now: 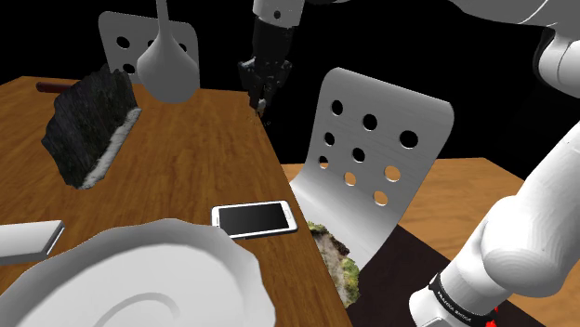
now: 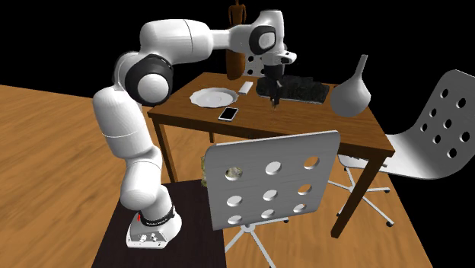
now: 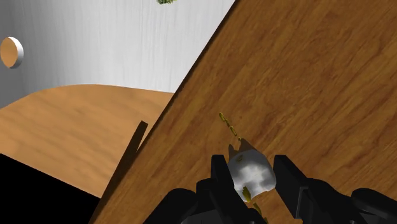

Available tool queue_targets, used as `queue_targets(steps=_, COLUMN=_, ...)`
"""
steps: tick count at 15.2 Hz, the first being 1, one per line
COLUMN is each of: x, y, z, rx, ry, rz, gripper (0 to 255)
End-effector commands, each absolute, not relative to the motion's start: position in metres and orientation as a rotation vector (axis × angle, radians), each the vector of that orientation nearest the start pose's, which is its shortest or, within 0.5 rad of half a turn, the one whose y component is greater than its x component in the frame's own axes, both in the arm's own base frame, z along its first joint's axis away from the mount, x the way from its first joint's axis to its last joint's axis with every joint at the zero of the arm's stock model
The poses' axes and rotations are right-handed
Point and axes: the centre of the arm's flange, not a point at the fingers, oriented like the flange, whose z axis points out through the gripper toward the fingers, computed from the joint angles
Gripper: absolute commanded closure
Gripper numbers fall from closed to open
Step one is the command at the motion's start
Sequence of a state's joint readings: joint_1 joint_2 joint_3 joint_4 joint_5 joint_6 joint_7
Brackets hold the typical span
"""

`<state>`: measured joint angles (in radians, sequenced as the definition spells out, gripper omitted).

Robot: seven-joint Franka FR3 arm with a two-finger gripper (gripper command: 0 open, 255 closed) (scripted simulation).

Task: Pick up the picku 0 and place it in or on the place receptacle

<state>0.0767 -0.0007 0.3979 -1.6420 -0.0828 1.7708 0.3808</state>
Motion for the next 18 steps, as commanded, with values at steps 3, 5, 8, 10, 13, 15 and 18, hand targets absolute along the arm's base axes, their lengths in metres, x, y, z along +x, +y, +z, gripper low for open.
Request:
queue_targets(steps=3, x=0.512, y=0.255, z=0.629, rx=-3.15, ry=-0.165, rz=-0.239, gripper=255)
queue_targets(steps=5, x=0.496, y=0.276, z=0.63, rx=-3.15, ry=-0.165, rz=-0.239, gripper=255)
queue_targets(steps=8, x=0.472, y=0.307, z=0.632, rx=-3.15, ry=-0.165, rz=-0.239, gripper=255)
queue_targets(steps=10, x=0.456, y=0.328, z=0.633, rx=-3.15, ry=-0.165, rz=-0.239, gripper=255)
queue_targets(steps=13, x=0.432, y=0.359, z=0.634, rx=-3.15, ry=-0.165, rz=-0.239, gripper=255)
queue_targets(steps=15, x=0.416, y=0.38, z=0.635, rx=-3.15, ry=-0.165, rz=-0.239, gripper=255)
queue_targets(steps=18, x=0.392, y=0.412, z=0.636, rx=-3.15, ry=-0.165, rz=-0.239, gripper=255)
